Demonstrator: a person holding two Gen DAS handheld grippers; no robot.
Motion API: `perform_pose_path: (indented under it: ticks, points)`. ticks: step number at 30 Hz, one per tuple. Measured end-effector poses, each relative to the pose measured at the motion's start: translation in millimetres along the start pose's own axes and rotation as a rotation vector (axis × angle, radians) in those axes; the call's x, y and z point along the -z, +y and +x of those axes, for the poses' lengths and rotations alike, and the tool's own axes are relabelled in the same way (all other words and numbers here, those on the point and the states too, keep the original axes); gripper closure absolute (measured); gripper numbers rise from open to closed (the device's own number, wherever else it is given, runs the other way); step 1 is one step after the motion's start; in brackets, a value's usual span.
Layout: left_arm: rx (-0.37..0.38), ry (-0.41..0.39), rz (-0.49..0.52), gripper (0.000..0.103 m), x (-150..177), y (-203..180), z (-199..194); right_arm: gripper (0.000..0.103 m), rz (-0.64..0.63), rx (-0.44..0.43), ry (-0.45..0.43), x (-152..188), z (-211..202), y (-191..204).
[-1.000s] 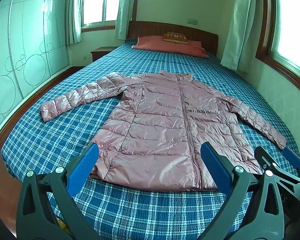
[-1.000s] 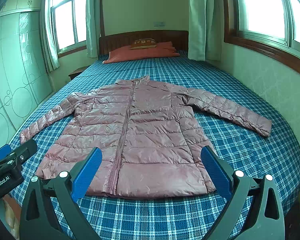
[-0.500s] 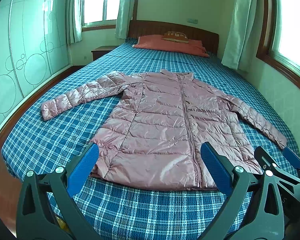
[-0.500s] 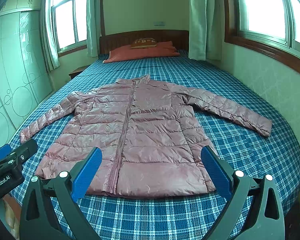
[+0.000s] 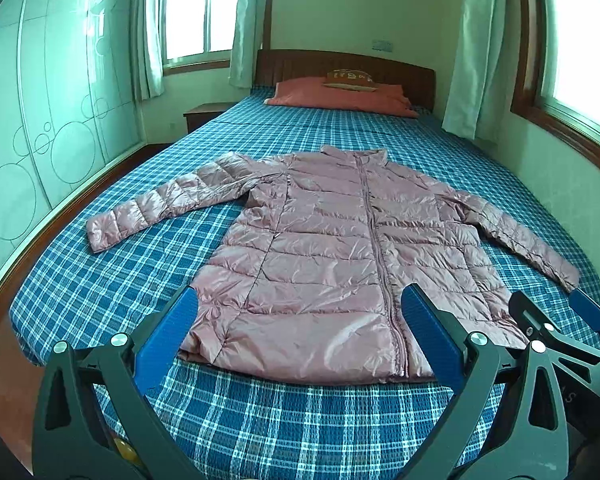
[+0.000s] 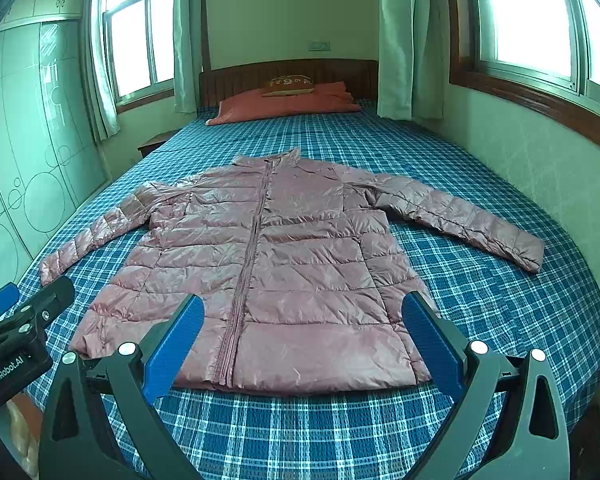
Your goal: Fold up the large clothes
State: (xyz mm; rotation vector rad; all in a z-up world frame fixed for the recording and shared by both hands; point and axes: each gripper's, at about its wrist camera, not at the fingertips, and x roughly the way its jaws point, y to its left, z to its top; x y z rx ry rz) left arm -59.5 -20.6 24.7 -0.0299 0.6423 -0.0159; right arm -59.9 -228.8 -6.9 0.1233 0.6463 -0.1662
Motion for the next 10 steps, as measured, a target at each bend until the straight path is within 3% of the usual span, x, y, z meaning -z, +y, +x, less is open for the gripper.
perform_pose_path:
  ticks: [10]
  points:
    - [0.005, 0.023, -0.027, 0.002, 0.8, 2.6, 4.2, 0.005, 0.005, 0.001, 0.001, 0.8, 0.8, -3.1]
